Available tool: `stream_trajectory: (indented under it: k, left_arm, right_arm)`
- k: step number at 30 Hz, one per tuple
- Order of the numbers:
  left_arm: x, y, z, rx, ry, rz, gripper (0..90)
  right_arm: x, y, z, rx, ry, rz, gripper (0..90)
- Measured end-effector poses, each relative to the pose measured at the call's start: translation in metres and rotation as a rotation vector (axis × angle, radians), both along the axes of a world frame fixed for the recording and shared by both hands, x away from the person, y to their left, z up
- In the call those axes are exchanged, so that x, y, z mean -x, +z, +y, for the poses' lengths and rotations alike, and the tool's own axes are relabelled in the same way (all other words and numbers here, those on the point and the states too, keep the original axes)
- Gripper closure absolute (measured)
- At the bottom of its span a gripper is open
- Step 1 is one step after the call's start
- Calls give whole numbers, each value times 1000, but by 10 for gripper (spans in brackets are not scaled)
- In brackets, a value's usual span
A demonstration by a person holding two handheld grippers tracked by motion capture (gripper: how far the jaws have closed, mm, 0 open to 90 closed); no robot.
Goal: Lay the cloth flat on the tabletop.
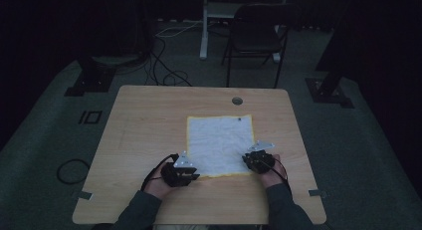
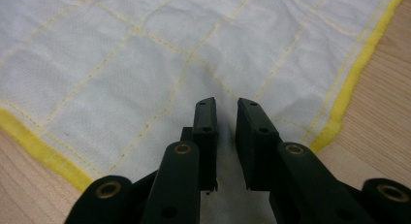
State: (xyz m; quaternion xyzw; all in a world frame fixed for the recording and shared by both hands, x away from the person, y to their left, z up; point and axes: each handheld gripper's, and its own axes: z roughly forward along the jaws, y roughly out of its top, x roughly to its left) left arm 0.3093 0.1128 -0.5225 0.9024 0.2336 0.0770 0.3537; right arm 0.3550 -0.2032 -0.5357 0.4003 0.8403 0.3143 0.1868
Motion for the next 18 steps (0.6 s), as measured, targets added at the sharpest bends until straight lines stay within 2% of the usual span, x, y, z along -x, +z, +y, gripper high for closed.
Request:
stream_trajectory:
  k: [2, 5, 7, 8, 14, 16, 18]
  left_arm:
    - [1, -6, -3, -32, 1, -11, 686]
    - [-2, -9, -6, -50, 28, -33, 697]
    - [-5, -6, -7, -90, 52, -67, 802]
    - [-6, -3, -6, -90, 51, -65, 852]
    - [-2, 28, 9, 27, 69, -99, 860]
    - [-2, 33, 14, 27, 83, -116, 850]
    - [-4, 35, 20, 44, 103, -117, 832]
  right_arm:
    - [0, 0, 1, 2, -4, -2, 787]
    - [1, 0, 1, 2, -4, -3, 785]
    - [0, 0, 0, 1, -4, -2, 783]
    - [0, 0, 0, 0, -3, -2, 782]
    - [0, 0, -1, -6, -2, 2, 773]
    - [0, 0, -1, -6, -1, 2, 770]
    - [1, 0, -1, -7, -3, 5, 766]
